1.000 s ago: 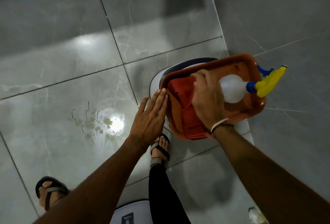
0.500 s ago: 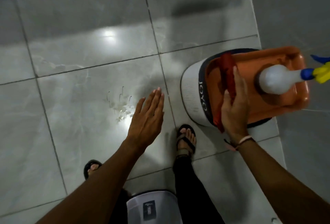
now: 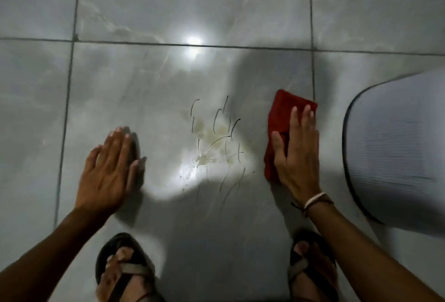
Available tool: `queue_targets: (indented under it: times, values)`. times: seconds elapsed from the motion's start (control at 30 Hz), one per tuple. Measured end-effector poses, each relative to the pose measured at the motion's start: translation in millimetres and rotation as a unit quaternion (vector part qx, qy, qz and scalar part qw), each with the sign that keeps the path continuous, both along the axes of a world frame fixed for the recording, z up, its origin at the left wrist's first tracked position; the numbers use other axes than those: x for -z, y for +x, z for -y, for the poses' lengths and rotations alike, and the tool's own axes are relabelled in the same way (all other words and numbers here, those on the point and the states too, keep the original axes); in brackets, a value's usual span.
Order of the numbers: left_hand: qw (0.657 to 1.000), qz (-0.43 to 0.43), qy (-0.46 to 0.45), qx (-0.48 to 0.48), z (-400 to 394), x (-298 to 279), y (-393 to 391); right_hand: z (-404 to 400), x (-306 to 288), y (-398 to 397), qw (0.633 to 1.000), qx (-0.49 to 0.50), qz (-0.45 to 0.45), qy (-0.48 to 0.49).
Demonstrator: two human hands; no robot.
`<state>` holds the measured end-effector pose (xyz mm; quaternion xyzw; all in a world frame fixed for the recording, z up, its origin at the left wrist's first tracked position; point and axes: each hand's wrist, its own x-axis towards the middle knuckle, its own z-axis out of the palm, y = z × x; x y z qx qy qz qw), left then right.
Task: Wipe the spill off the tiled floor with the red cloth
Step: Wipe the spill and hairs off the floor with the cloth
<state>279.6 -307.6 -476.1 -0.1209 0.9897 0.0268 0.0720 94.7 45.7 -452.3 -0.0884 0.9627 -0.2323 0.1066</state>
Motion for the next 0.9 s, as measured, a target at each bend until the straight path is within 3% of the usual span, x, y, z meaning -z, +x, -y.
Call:
queue_targets:
  times: [0.13, 0.27, 0.4, 0.53, 0.67, 0.73, 0.8, 0.87, 0.9]
  values:
    - [0.998, -0.064, 0.017, 0.010, 5, 43, 8, 27, 34, -26, 1.000, 0.009, -0.011, 0.005]
    - [0.996, -0.076, 0.037, -0.015, 11, 47, 2, 72, 46, -57, 0.999, 0.022, -0.039, 0.013]
    - [0.997, -0.061, 0.043, -0.014, 10, 39, 0, 140, 35, -55, 0.982, -0.157, -0.098, 0.024]
    - [0.997, -0.059, 0.051, -0.017, 10, 40, -1, 159, 40, 27, 0.894, -0.420, -0.143, 0.064]
    - [0.996, -0.063, 0.056, -0.007, 16, 46, 1, 63, 48, 87, 0.771, -0.635, -0.040, 0.010]
    - [0.996, -0.065, 0.053, -0.006, 17, 48, 3, 14, 52, 62, 0.713, -0.698, -0.067, 0.011]
    - [0.997, -0.068, 0.047, -0.005, 17, 49, 3, -5, 50, 1, 0.722, -0.685, -0.091, 0.034]
    - [0.997, -0.063, 0.043, -0.008, 17, 48, 3, 9, 47, -64, 0.780, -0.608, -0.122, 0.085]
    - [0.997, -0.062, 0.045, -0.010, 17, 48, 2, 26, 45, -88, 0.826, -0.541, -0.123, 0.101]
